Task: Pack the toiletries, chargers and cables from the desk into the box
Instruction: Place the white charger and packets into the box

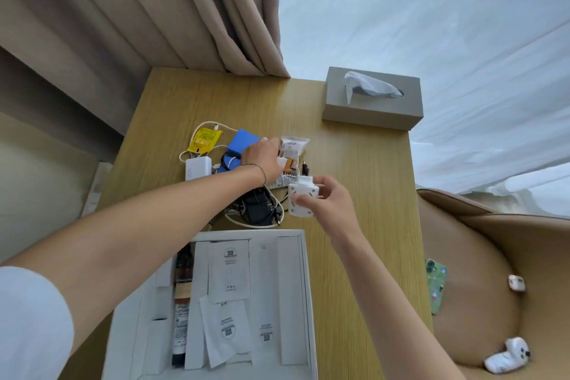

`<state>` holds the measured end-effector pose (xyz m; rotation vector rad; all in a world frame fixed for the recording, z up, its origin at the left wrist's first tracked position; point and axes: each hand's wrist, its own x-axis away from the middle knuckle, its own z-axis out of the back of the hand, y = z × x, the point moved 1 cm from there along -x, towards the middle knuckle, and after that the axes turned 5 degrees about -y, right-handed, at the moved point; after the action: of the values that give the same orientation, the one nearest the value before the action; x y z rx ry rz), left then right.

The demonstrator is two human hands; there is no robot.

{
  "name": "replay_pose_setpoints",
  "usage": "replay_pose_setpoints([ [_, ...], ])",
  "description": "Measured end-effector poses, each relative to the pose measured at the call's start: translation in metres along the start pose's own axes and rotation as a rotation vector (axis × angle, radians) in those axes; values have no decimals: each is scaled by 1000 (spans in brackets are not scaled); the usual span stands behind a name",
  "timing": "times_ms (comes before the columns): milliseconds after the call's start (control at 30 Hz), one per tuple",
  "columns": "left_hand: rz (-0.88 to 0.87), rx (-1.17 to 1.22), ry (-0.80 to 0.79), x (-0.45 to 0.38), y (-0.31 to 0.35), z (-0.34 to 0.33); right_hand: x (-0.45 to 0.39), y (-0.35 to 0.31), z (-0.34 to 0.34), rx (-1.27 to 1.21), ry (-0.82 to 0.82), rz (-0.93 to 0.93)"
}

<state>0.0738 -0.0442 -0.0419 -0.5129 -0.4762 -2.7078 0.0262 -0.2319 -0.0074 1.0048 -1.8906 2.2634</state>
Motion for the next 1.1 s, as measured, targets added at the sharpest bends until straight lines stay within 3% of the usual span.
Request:
replay_pose_setpoints([
  [500, -166, 315, 127, 92, -19, 44, 56, -30, -23, 144, -52, 148],
  [633, -179, 387, 174, 126, -34, 53, 78, -34, -35, 355, -191, 203],
  [833, -188, 497, 187, 179, -58, 52, 96, -6, -67, 917, -374, 190],
  [1100, -262, 479, 74, 247, -81, 16, 104, 41, -96, 1327, -550, 3],
])
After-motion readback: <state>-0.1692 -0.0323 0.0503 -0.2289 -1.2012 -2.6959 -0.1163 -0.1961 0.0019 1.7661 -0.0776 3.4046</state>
